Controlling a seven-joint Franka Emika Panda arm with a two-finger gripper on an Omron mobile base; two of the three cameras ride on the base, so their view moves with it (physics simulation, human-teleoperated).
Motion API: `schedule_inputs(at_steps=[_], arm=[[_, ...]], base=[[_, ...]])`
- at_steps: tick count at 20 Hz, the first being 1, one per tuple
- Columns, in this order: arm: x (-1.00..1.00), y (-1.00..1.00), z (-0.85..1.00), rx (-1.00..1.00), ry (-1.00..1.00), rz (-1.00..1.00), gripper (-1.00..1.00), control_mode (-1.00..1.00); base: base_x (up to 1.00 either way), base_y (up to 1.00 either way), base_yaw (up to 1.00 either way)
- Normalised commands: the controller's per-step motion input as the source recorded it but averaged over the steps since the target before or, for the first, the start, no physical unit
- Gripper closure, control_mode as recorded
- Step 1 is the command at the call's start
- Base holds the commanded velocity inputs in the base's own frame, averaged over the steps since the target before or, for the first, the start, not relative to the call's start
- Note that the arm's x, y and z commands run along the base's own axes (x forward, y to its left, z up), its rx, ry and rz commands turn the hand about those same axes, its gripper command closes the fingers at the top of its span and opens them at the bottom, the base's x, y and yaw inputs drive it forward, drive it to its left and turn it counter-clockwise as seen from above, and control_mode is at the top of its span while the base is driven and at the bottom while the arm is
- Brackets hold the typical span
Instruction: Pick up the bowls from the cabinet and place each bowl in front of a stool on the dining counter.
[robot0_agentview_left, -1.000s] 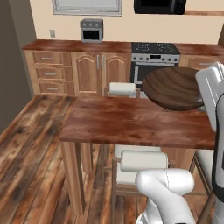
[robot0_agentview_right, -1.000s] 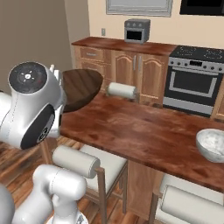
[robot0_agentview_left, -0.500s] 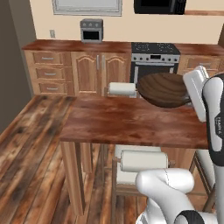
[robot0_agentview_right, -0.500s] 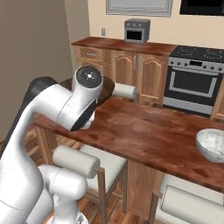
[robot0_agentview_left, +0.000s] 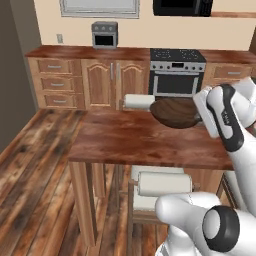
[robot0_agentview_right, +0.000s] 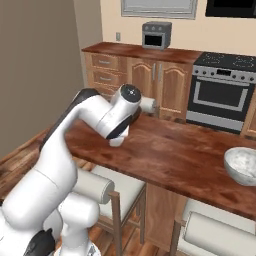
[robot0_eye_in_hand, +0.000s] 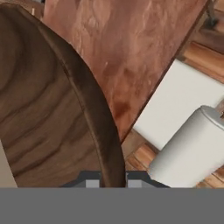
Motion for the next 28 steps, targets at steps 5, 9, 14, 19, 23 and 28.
schedule_inputs(at_steps=[5, 9, 14, 19, 23, 28], arm=[[1.00, 0.00, -0.91, 0.01, 0.02, 0.00, 1.00, -1.00], [0.84, -0.02, -0.83, 0.05, 0.00, 0.00, 1.00, -1.00], [0.41, -0.11, -0.64, 0.04, 0.00, 0.00, 1.00, -1.00], [0.07, -0.19, -0.44, 0.03, 0.08, 0.00, 1.00, -1.00], [0.11, -0.10, -0.52, 0.00, 0.06, 0.00, 1.00, -1.00], [0.12, -0.03, -0.43, 0.00, 0.05, 0.00, 1.00, -1.00]], base=[[0.00, 0.00, 0.00], [0.00, 0.00, 0.00], [0.00, 0.00, 0.00], [0.00, 0.00, 0.00], [0.00, 0.00, 0.00], [0.00, 0.00, 0.00]])
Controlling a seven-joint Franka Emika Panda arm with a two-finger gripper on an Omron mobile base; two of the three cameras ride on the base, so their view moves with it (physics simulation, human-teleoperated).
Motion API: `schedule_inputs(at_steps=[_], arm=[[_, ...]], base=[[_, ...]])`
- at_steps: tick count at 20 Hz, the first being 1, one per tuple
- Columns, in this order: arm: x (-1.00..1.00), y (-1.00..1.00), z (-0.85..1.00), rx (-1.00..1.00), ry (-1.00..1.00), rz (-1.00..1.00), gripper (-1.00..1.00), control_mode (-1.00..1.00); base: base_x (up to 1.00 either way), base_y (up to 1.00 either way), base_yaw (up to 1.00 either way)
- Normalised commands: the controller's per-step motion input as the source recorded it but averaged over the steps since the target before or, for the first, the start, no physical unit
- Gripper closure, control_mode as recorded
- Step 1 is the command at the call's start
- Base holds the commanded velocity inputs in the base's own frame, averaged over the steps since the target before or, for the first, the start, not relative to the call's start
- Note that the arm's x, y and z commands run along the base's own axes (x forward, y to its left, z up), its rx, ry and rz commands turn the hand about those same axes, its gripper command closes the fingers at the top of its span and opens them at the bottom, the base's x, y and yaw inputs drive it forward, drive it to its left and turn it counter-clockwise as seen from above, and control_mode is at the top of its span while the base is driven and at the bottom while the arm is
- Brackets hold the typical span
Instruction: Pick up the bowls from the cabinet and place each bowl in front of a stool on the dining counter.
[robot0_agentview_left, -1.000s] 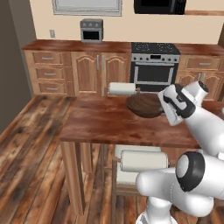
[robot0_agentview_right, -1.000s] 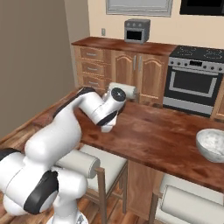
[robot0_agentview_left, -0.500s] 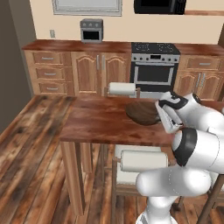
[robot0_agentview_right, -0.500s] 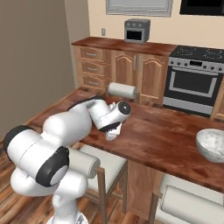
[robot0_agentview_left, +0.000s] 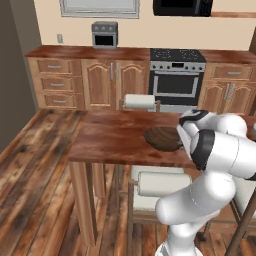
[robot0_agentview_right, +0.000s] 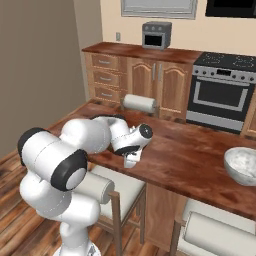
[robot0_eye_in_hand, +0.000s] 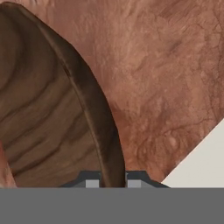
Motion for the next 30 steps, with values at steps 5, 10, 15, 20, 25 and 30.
schedule_inputs(at_steps=[5, 10, 15, 20, 25, 30], arm=[[0.05, -0.01, -0.15, 0.00, 0.05, 0.00, 1.00, -1.00], [0.00, 0.00, 0.00, 0.00, 0.00, 0.00, 1.00, -1.00], [0.00, 0.00, 0.00, 0.00, 0.00, 0.00, 1.00, -1.00], [0.02, 0.00, 0.00, 0.00, 0.00, 0.00, -1.00, -1.00], [0.00, 0.00, 0.00, 0.00, 0.00, 0.00, -1.00, -1.00], [0.00, 0.00, 0.00, 0.00, 0.00, 0.00, -1.00, -1.00]], base=[[0.00, 0.00, 0.00], [0.00, 0.00, 0.00], [0.00, 0.00, 0.00], [0.00, 0.00, 0.00], [0.00, 0.00, 0.00], [0.00, 0.00, 0.00]])
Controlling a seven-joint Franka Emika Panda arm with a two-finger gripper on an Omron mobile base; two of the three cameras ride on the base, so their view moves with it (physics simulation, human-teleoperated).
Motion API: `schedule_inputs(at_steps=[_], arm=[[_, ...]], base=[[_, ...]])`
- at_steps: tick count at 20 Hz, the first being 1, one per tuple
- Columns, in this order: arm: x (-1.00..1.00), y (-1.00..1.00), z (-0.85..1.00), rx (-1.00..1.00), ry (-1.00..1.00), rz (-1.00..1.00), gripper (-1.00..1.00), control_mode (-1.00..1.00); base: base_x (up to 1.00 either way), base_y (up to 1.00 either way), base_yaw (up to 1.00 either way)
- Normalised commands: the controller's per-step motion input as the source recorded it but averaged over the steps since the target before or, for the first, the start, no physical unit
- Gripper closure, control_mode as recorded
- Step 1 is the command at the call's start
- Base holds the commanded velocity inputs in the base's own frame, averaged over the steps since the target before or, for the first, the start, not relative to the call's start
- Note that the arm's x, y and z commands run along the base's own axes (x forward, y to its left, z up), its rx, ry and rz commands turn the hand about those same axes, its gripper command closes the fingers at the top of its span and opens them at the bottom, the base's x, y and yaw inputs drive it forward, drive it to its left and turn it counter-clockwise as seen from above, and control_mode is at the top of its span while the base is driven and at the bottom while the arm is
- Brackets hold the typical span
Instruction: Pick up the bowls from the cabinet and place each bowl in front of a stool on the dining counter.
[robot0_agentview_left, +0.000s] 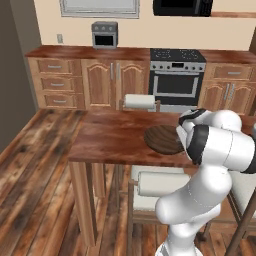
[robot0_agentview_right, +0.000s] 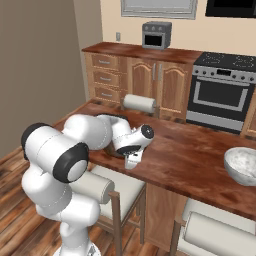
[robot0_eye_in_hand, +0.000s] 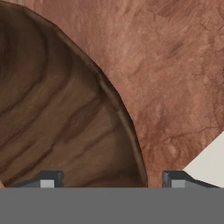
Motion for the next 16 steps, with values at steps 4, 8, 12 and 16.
schedule_inputs(at_steps=[4, 8, 12, 16], arm=[[0.07, -0.03, 0.43, 0.00, 0.09, 0.00, -1.00, -1.00], [-0.13, -0.10, 0.76, 0.00, 0.00, 0.00, -1.00, -1.00], [-0.37, -0.42, 0.82, -0.09, -0.04, 0.00, -1.00, -1.00], [-0.61, -0.32, 0.83, -0.09, -0.03, 0.02, -1.00, -1.00]], base=[[0.00, 0.00, 0.00], [0.00, 0.00, 0.00], [0.00, 0.00, 0.00], [0.00, 0.00, 0.00]])
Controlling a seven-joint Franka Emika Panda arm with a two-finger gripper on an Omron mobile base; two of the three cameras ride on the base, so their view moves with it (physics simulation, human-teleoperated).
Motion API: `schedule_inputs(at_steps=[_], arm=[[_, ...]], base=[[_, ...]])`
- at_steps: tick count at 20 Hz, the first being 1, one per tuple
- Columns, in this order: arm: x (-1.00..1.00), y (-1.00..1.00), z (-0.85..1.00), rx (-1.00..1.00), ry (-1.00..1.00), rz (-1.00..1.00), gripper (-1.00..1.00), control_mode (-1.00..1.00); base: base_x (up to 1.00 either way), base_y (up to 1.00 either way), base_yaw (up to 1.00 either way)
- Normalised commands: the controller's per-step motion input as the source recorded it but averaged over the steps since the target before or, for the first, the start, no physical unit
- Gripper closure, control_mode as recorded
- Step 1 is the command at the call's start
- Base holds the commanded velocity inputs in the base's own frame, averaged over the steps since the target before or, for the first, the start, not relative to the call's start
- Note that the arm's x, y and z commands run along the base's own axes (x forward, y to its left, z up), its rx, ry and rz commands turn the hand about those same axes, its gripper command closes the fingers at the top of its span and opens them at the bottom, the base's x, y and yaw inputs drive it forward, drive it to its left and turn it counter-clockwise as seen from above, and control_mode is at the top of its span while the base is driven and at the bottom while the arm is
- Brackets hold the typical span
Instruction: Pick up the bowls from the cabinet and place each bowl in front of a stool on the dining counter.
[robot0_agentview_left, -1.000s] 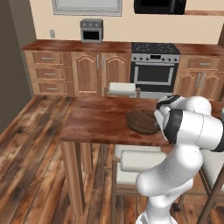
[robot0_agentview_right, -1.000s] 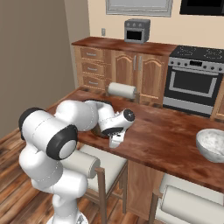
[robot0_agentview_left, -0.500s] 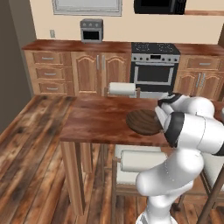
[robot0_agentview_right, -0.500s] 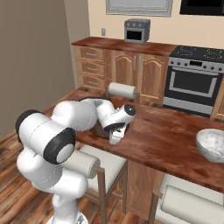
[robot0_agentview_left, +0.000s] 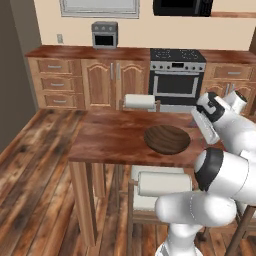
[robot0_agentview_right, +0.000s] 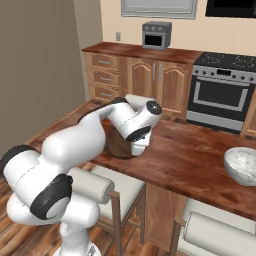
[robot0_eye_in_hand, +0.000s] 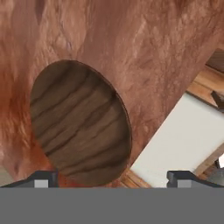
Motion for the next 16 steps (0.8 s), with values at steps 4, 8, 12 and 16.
schedule_inputs(at_steps=[4, 8, 12, 16], arm=[[-0.73, -0.07, 0.70, -0.12, 0.00, 0.10, -1.00, -1.00], [-1.00, 0.05, 0.59, -0.19, -0.02, 0.22, -1.00, -1.00], [-1.00, 0.61, 0.31, -0.24, -0.07, 0.27, -1.00, -1.00], [-1.00, 1.00, 0.19, -0.27, -0.03, 0.31, -1.00, -1.00]], base=[[0.00, 0.00, 0.00], [0.00, 0.00, 0.00], [0.00, 0.00, 0.00], [0.00, 0.00, 0.00]])
